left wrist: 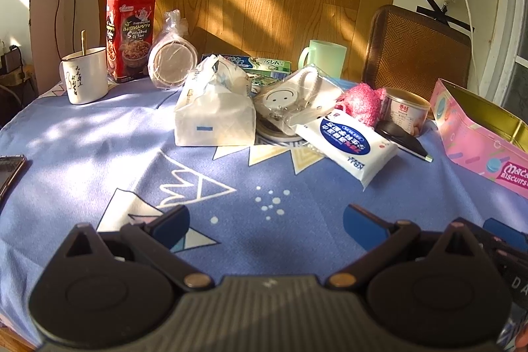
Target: Organize soft objects
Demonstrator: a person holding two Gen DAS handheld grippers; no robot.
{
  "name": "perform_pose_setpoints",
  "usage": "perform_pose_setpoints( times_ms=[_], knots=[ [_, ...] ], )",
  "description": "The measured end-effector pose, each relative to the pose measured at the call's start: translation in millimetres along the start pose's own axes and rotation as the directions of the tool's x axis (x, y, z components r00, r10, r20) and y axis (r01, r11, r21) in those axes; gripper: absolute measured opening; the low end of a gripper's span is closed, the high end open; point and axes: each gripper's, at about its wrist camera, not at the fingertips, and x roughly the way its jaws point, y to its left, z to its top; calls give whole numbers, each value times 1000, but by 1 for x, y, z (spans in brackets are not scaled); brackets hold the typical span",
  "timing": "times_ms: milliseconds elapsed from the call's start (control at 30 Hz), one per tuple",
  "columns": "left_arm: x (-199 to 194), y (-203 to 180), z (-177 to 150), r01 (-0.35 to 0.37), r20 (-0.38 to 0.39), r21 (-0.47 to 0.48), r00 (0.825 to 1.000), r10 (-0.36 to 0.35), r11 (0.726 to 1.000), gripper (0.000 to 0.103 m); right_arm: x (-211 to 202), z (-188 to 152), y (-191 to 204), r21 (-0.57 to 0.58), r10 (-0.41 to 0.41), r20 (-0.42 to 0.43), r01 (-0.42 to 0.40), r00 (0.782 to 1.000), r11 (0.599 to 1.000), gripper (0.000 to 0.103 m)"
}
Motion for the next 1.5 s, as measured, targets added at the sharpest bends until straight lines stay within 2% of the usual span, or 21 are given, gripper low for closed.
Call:
perform_pose_setpoints(
  times_ms=[167, 267, 333, 400, 500, 533, 567, 600, 633, 667, 700, 867, 933, 1033, 1100, 1233, 1300, 1400, 1500],
  knots=[
    [2, 7, 1, -14, -4, -15, 1000, 14, 1000, 103, 11, 8, 4, -41, 34, -14, -35, 999, 999, 63],
    [2, 15, 3, -31, 2, -41, 1000, 31, 999, 103, 31, 27, 11, -86, 104, -45, -108, 994, 990, 64],
    [0, 21, 5, -45, 7, -60, 999, 45, 997, 103, 51, 41, 18, -115, 141, -74, -149, 987, 982, 68],
    [-2, 26, 7, -56, 6, -77, 998, 57, 995, 103, 73, 55, 22, -105, 175, -103, -186, 979, 977, 78],
    [-3, 30, 8, -66, 0, -91, 998, 66, 994, 103, 107, 70, 21, -36, 194, -156, -202, 969, 979, 80],
    [-4, 31, 8, -70, 1, -91, 998, 71, 993, 103, 117, 73, 19, -1, 224, -184, -228, 957, 974, 80],
    [-5, 32, 8, -74, 1, -92, 997, 74, 993, 103, 126, 75, 16, 39, 260, -220, -258, 940, 965, 77],
    [-5, 32, 7, -77, 0, -92, 997, 77, 993, 103, 131, 74, 14, 83, 282, -250, -270, 926, 959, 58],
    [-5, 34, 8, -80, -1, -94, 997, 80, 992, 103, 132, 72, 11, 121, 299, -279, -275, 913, 954, 42],
    [-4, 35, 8, -83, -3, -96, 997, 83, 992, 103, 129, 70, 7, 152, 334, -281, -302, 900, 941, 28],
    [-3, 36, 8, -87, -6, -101, 996, 87, 991, 103, 120, 66, 3, 180, 367, -278, -327, 888, 928, 20],
    [9, 33, 10, -65, -41, -97, 997, 62, 993, 103, 71, 41, -16, 183, 391, -291, -350, 873, 919, 18],
    [13, 28, 10, -55, -46, -81, 998, 51, 995, 103, 51, 29, -21, 160, 382, -287, -349, 879, 923, 15],
    [16, 20, 12, -34, -49, -52, 998, 31, 998, 103, 21, 19, -26, 82, 322, -215, -312, 922, 947, 23],
    [17, 14, 15, -24, -51, -27, 998, 23, 999, 103, 8, 15, -25, 47, 305, -176, -301, 936, 952, 44],
    [21, 8, 23, 32, -84, -7, 996, -33, 999, 103, 11, 9, -6, -89, 315, -167, -333, 934, 939, 56],
    [23, 6, 24, 91, -120, -11, 989, -92, 996, 103, 17, 3, 7, -149, 319, -175, -346, 931, 927, 66],
    [25, 3, 20, 154, -160, -33, 975, -157, 988, 101, 24, -4, 18, -196, 321, -192, -357, 927, 913, 69],
    [34, -6, 20, 224, -211, -42, 951, -228, 974, 93, 32, -7, 25, -246, 296, -193, -339, 935, 908, 70]
  ],
)
